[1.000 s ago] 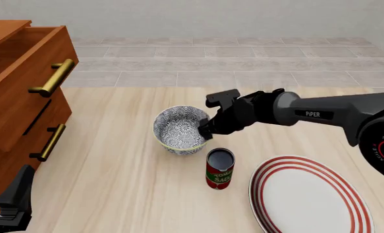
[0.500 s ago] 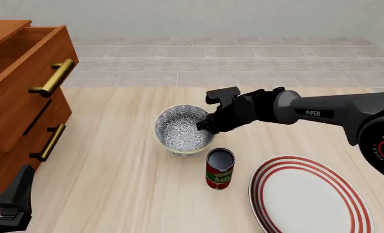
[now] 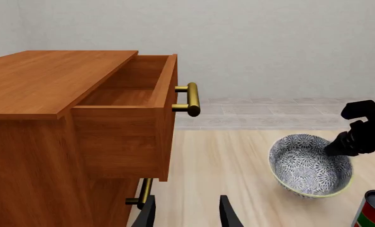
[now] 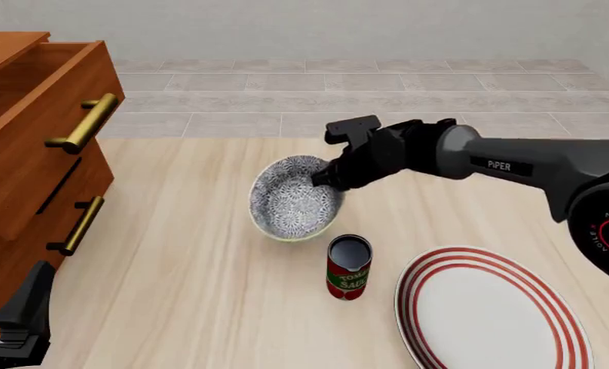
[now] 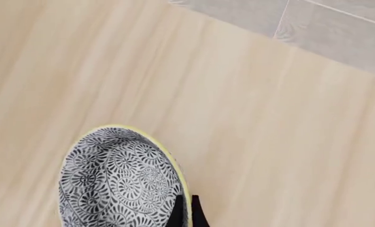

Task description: Put the bowl on the plate.

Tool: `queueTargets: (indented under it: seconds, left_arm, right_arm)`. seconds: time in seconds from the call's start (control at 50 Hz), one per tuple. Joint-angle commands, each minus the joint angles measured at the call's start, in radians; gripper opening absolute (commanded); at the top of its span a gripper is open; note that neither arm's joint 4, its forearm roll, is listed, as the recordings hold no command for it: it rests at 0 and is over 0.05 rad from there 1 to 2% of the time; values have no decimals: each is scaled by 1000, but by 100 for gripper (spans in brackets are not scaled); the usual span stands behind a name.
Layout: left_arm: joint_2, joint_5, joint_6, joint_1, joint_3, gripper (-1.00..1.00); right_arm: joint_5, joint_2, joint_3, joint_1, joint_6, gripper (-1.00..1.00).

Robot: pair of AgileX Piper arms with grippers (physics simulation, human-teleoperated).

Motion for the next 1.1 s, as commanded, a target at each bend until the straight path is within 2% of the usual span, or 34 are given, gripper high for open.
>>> queueTargets:
  seconds: [0.02, 0.48, 0.92, 1.1]
  left_arm:
    - [0, 0, 0, 0, 0, 100]
    - [0, 0, 0, 0, 0, 100]
    - [0, 0, 0, 0, 0, 100]
    - [0, 0, 0, 0, 0, 100]
  right_arm:
    - [42, -9, -84, -11, 2, -100]
    - [54, -90, -100, -33, -16, -100]
    - [-15, -231, 61, -85, -4, -100]
    - [-44, -306, 141, -140, 4, -100]
